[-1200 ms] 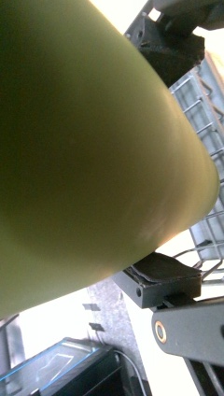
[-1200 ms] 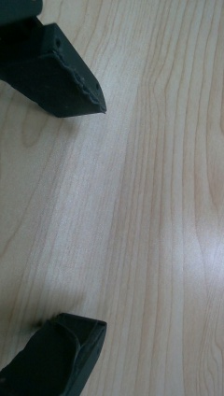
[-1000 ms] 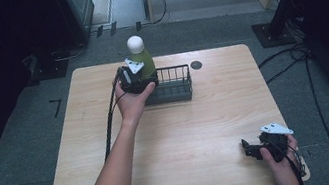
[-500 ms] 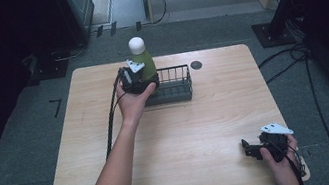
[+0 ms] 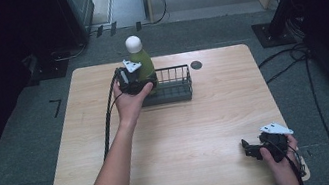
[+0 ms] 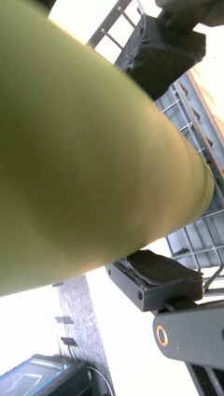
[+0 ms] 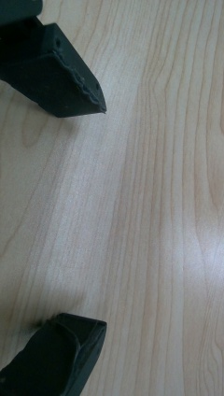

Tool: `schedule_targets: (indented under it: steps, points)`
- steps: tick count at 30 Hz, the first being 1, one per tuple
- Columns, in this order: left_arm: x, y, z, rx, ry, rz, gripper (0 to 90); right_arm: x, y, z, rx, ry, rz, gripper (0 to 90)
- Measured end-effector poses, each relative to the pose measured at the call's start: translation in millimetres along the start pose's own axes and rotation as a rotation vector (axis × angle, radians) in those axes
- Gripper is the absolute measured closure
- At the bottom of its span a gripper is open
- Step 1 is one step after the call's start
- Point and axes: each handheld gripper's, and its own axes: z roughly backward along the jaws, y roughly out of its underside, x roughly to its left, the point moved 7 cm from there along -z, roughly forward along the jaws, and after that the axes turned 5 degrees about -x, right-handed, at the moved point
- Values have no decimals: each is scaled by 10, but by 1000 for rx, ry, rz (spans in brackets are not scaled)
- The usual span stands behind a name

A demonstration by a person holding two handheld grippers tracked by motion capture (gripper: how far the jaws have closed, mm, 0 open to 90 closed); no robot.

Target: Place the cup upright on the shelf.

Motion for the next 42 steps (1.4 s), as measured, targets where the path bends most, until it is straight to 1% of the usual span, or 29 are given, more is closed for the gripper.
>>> schedule_targets:
  steps: [1,3,7,8,12,13,15,16,18,22,24,28,36,42]
  points:
    - [8,-15,11,-9,4,5,201,0,0,0,0,0,0,0]
    - [11,-23,17,-12,5,2,210,0,0,0,0,-1,1,0]
    - [2,-33,15,-10,16,6,219,-1,0,0,0,0,2,0]
    - [-12,-33,6,-9,17,13,220,-2,0,0,0,0,2,0]
    - [-23,-12,-18,1,10,8,247,-1,0,0,0,0,2,0]
    - [-26,14,-40,13,13,6,248,-1,-1,0,-1,0,2,0]
    - [-24,29,-47,21,13,3,226,0,0,0,0,0,1,0]
    - [-30,44,-57,27,24,4,219,0,0,0,0,0,1,0]
    - [-35,47,-59,25,15,-2,220,0,0,0,0,-1,0,0]
    - [-40,44,-55,25,18,-4,264,-1,-1,0,0,0,1,0]
    - [-46,31,-55,18,15,-2,272,-1,0,0,0,0,2,0]
    - [-41,33,-55,20,20,9,266,-1,-1,0,-1,0,2,0]
    - [-28,31,-37,24,24,4,245,-1,-1,0,0,0,2,0]
    - [-30,36,-29,23,25,1,248,0,0,0,0,0,1,0]
